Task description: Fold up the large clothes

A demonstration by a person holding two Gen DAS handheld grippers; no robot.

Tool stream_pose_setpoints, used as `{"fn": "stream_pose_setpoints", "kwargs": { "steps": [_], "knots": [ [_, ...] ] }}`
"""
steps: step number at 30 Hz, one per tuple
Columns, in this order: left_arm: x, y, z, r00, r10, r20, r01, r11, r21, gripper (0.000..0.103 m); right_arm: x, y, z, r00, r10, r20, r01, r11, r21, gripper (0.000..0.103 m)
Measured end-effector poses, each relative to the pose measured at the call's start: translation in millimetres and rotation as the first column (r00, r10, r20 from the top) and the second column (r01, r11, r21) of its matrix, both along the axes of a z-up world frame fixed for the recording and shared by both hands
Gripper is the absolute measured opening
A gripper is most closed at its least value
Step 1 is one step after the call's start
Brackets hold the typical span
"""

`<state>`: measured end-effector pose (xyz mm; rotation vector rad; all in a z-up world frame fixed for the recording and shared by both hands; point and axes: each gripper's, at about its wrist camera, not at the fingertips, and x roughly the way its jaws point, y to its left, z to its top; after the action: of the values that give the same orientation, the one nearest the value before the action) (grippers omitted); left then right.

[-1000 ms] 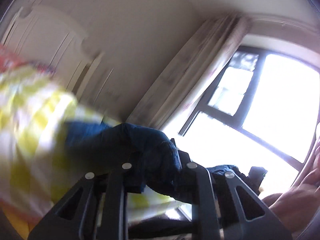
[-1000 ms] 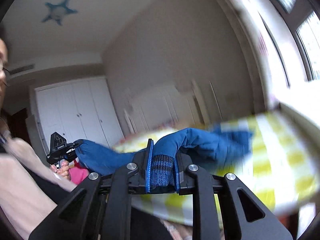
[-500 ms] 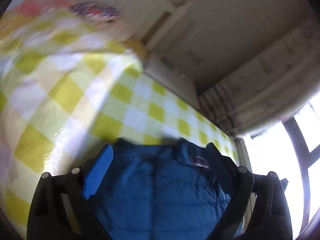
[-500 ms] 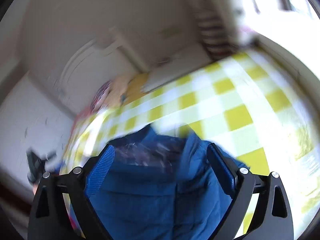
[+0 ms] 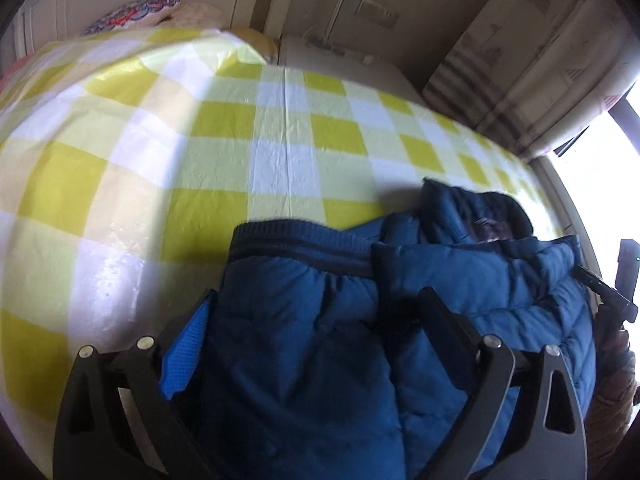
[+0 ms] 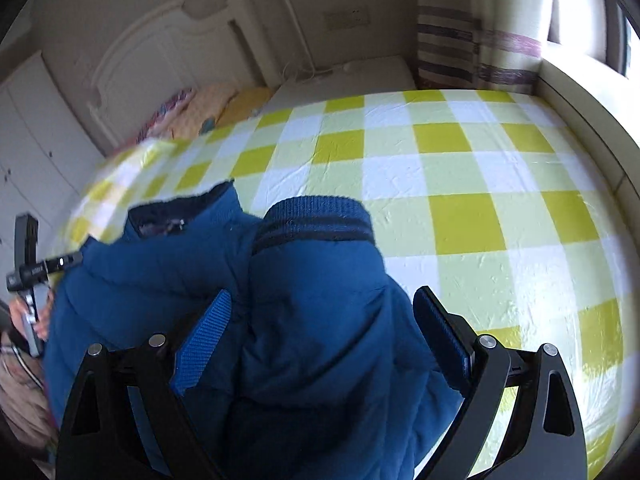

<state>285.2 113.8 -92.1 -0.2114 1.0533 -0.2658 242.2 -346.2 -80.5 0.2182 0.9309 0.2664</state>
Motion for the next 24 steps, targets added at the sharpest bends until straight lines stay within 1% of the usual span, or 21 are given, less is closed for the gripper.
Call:
{"fn": "stream_pose_setpoints", "kwargs": {
  "steps": [1, 2, 3, 4, 5, 6, 7, 8, 9, 11, 13, 14, 15, 16, 17, 19, 20, 21, 22, 23, 24],
  "knots": [
    [1, 3, -6, 1.000, 0.006, -0.016, -0.006, 1.000, -0.019, 0.087, 0, 3, -4, 1.000, 0.008, 0.005, -0.008, 1.000, -0.012, 0.079],
    [-2, 7, -5, 1.000, 0.020, -0.010, -0.020, 0.999, -0.030, 0.066, -3, 4, -3, 1.000, 0.017, 0.019, -0.017, 1.000, -0.009, 0.062],
    [-7, 12, -1, 0.998, 0.051, 0.033, -0.050, 0.998, -0.033, 0.052, -7, 5, -1, 0.999, 0.014, 0.049, -0.014, 1.000, -0.007, 0.054],
    [-16, 15, 7, 0.994, 0.064, 0.085, -0.060, 0.997, -0.052, 0.015, -18, 6, 6, 0.994, 0.003, 0.111, -0.001, 1.000, -0.018, 0.036],
    [-31, 15, 22, 0.983, 0.078, 0.164, -0.067, 0.995, -0.071, 0.013, -27, 8, 15, 0.987, 0.001, 0.161, 0.003, 1.000, -0.022, 0.026],
    [-43, 14, 33, 0.974, 0.084, 0.212, -0.072, 0.995, -0.066, 0.012, -40, 10, 27, 0.977, -0.001, 0.215, 0.003, 1.000, -0.011, 0.023],
    [-59, 8, 49, 0.958, 0.079, 0.274, -0.070, 0.997, -0.042, 0.012, -59, 12, 43, 0.964, -0.001, 0.267, -0.001, 1.000, 0.007, 0.020],
    [-70, 4, 61, 0.947, 0.069, 0.315, -0.065, 0.998, -0.025, 0.011, -72, 16, 57, 0.954, 0.003, 0.299, -0.004, 1.000, 0.005, 0.018],
    [-83, -2, 80, 0.929, 0.053, 0.366, -0.051, 0.999, -0.016, 0.011, -84, 19, 71, 0.944, 0.010, 0.331, -0.007, 1.000, -0.011, 0.017],
    [-95, -9, 120, 0.903, 0.041, 0.427, -0.034, 0.999, -0.023, 0.011, -102, 22, 108, 0.916, 0.020, 0.401, -0.006, 0.999, -0.037, 0.016],
    [-90, -11, 149, 0.892, 0.059, 0.449, -0.042, 0.998, -0.046, 0.011, -102, 16, 143, 0.900, -0.002, 0.436, 0.009, 1.000, -0.014, 0.016],
    [-80, -13, 161, 0.890, 0.082, 0.448, -0.067, 0.996, -0.051, 0.012, -96, 13, 154, 0.896, -0.016, 0.444, 0.025, 1.000, -0.015, 0.016],
    [-71, -15, 166, 0.891, 0.100, 0.443, -0.089, 0.995, -0.046, 0.012, -86, 11, 163, 0.893, -0.039, 0.447, 0.053, 0.998, -0.020, 0.016],
    [-52, -18, 169, 0.896, 0.126, 0.425, -0.122, 0.992, -0.038, 0.012, -71, 8, 167, 0.898, -0.070, 0.435, 0.085, 0.996, -0.015, 0.016],
    [-36, -19, 166, 0.905, 0.140, 0.401, -0.139, 0.990, -0.032, 0.013, -57, 5, 166, 0.906, -0.096, 0.413, 0.109, 0.994, -0.009, 0.016],
    [-8, -22, 147, 0.929, 0.158, 0.334, -0.157, 0.987, -0.031, 0.013, -24, 2, 150, 0.929, -0.139, 0.342, 0.152, 0.988, -0.011, 0.017],
    [11, -25, 122, 0.946, 0.168, 0.276, -0.170, 0.985, -0.018, 0.014, -4, 2, 130, 0.946, -0.159, 0.283, 0.169, 0.986, -0.012, 0.017],
    [21, -26, 104, 0.955, 0.169, 0.245, -0.175, 0.985, 0.002, 0.014, 14, 4, 105, 0.960, -0.172, 0.220, 0.183, 0.983, -0.032, 0.017],
    [31, -30, 76, 0.963, 0.172, 0.205, -0.183, 0.983, 0.035, 0.014, 30, 7, 74, 0.973, -0.179, 0.148, 0.191, 0.979, -0.066, 0.017],
    [38, -33, 48, 0.970, 0.176, 0.171, -0.190, 0.979, 0.072, 0.018, 41, 9, 45, 0.978, -0.189, 0.087, 0.196, 0.977, -0.086, 0.017],
    [46, -37, 5, 0.981, 0.170, 0.092, -0.179, 0.979, 0.093, 0.025, 51, 12, 7, 0.980, -0.198, 0.010, 0.198, 0.973, -0.116, 0.018]
  ]
}}
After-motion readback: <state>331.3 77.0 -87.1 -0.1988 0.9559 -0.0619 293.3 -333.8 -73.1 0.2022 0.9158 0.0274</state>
